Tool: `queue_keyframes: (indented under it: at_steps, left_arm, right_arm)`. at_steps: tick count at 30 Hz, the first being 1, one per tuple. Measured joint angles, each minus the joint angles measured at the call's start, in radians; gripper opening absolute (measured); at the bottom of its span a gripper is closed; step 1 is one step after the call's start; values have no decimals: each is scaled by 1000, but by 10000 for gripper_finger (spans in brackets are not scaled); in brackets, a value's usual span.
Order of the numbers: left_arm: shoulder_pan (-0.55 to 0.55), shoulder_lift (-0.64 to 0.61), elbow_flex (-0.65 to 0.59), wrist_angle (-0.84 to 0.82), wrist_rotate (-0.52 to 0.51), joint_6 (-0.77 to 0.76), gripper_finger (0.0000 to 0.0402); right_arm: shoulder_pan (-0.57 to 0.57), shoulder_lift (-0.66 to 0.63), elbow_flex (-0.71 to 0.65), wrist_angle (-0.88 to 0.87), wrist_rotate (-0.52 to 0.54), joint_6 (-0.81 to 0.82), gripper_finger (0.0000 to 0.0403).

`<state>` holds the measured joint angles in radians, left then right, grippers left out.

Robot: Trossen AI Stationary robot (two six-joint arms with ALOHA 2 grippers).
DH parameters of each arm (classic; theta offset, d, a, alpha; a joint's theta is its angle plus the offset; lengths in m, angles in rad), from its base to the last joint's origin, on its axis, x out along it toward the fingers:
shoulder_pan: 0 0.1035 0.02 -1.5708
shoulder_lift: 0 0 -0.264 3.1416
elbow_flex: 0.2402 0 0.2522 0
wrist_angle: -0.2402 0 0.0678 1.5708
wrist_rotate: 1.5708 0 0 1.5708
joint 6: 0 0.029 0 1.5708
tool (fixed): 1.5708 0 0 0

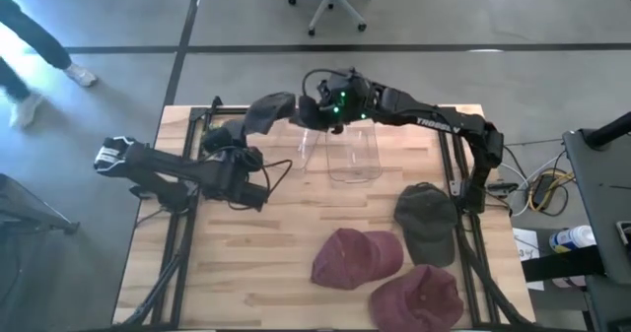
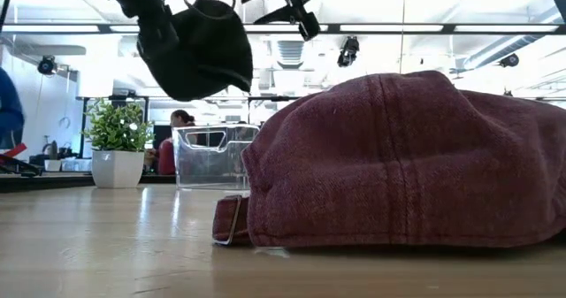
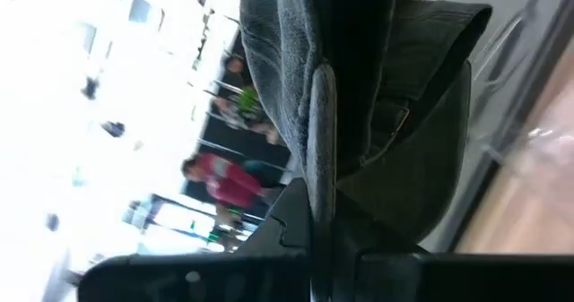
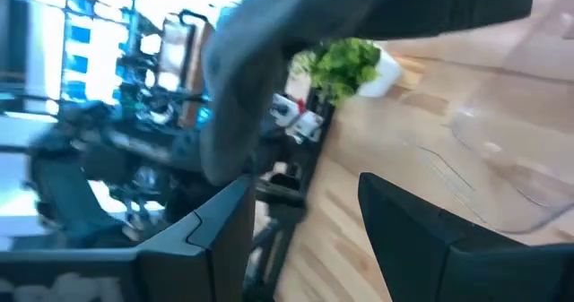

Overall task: Pick & Place hat
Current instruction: Put the black cap into the left transparent bin

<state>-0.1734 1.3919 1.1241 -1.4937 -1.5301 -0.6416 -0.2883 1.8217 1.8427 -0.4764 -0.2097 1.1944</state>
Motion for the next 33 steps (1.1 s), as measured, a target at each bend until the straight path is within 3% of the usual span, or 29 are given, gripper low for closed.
queue_keyframes:
  at_steps: [6, 20, 33]
  left_arm:
    - [30, 63, 0, 93, -42, 191, 12]
    - [33, 98, 35, 166, -42, 181, 10]
    - [35, 117, 35, 360, -41, 353, 11]
  right_arm:
    - [-5, 2, 0, 70, -2, 10, 194]
    - [1, 56, -14, 63, 28, -13, 194]
    - [-4, 138, -16, 213, -16, 33, 182]
